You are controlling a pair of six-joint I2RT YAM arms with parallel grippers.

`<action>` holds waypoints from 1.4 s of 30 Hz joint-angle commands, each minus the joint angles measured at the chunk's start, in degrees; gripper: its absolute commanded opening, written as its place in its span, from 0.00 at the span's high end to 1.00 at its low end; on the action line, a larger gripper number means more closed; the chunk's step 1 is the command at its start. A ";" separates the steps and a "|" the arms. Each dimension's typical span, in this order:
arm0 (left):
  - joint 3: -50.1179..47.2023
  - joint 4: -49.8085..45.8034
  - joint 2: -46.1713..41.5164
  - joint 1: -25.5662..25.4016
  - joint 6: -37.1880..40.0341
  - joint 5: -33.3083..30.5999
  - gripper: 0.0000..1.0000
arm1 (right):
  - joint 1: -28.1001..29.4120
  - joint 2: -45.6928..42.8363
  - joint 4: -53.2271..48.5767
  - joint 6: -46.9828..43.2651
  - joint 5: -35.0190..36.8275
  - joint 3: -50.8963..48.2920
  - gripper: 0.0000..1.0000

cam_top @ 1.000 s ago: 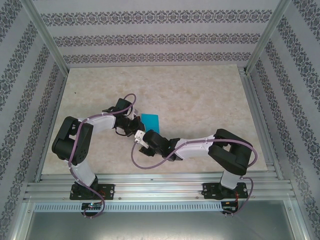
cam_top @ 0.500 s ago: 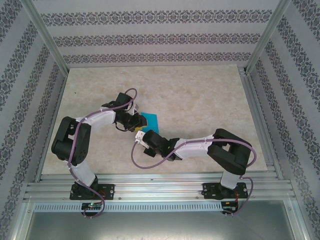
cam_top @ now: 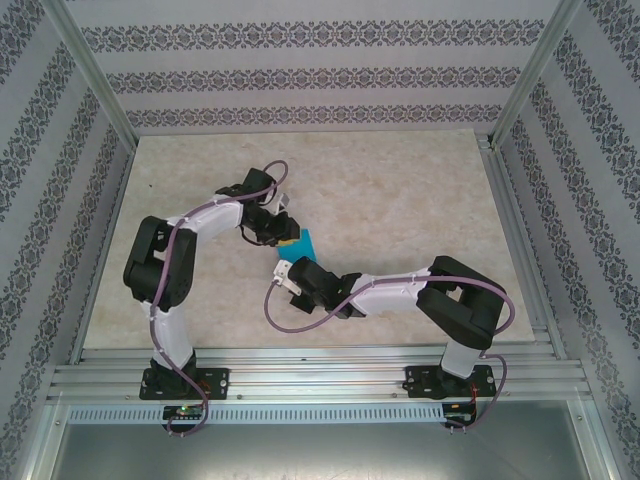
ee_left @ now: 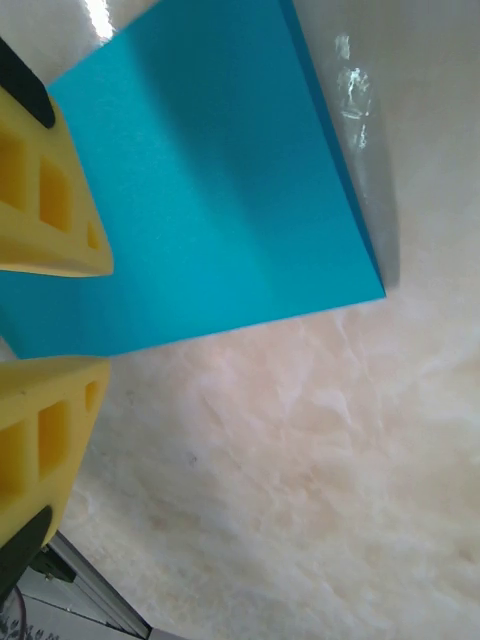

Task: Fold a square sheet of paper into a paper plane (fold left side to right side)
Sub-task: Third fold the triangle at the center of the table.

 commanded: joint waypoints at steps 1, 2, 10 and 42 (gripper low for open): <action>2.80 -0.95 3.73 -0.98 3.16 1.08 0.72 | -0.91 -1.28 -0.92 1.65 -2.18 1.61 1.00; 3.16 -0.89 4.55 -1.15 3.37 0.90 0.72 | -1.30 -1.43 -1.09 1.87 -2.71 1.77 1.00; 4.81 -3.20 9.14 -2.59 5.90 -2.43 0.75 | -8.04 -2.25 -5.34 6.86 -16.41 5.18 1.00; 4.50 -3.71 10.48 -3.22 6.22 -4.01 0.78 | -25.26 6.31 2.49 33.02 -44.45 4.18 1.00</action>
